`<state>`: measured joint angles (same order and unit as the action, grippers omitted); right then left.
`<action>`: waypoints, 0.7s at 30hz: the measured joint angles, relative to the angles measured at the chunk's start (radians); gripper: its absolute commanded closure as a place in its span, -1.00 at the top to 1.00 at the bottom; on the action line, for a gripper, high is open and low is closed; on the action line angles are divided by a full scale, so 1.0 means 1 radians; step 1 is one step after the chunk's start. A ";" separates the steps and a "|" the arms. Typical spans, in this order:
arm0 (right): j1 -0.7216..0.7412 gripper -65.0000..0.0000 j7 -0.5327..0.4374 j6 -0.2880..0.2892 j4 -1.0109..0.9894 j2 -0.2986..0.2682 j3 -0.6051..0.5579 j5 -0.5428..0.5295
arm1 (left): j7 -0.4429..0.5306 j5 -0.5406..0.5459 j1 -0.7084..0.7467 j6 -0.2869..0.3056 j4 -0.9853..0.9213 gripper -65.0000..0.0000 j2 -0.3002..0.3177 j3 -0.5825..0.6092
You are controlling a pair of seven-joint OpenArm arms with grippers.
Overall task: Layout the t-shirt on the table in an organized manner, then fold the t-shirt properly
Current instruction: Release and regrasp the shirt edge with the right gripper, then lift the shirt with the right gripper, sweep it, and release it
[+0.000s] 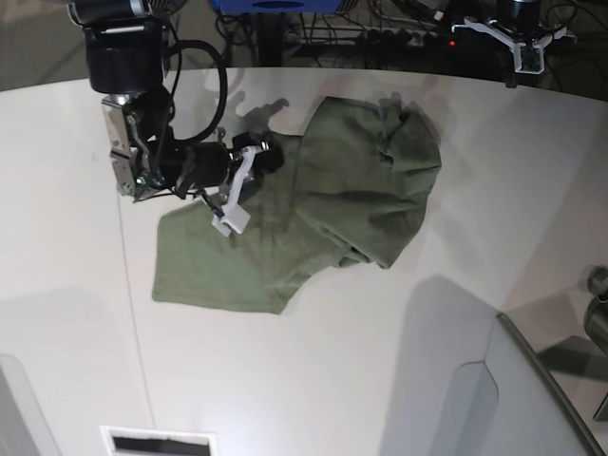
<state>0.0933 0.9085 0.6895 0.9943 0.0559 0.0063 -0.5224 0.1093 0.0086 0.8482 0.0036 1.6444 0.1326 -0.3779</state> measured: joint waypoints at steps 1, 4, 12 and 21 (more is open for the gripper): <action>0.000 -1.00 0.000 0.000 0.000 -0.002 0.000 0.000 | 0.000 0.000 0.000 0.000 0.000 -1.00 0.000 0.000; 0.010 -1.00 0.037 0.000 0.002 -0.003 0.000 -0.001 | 0.000 0.000 0.000 0.000 0.000 -1.00 0.000 0.000; 0.069 -1.00 0.298 0.003 0.420 -0.010 -0.004 0.005 | 0.000 0.000 -0.003 0.000 0.003 -1.00 -0.002 -0.001; 0.315 -1.00 0.279 0.008 0.404 0.057 -0.266 -0.014 | -0.013 0.000 -0.016 -0.003 0.077 -1.00 -0.003 0.004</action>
<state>0.4080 1.1877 0.6971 1.3979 0.1131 -0.2592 -0.5365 0.0959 0.0086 0.8326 0.0002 1.7210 0.1299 -0.3740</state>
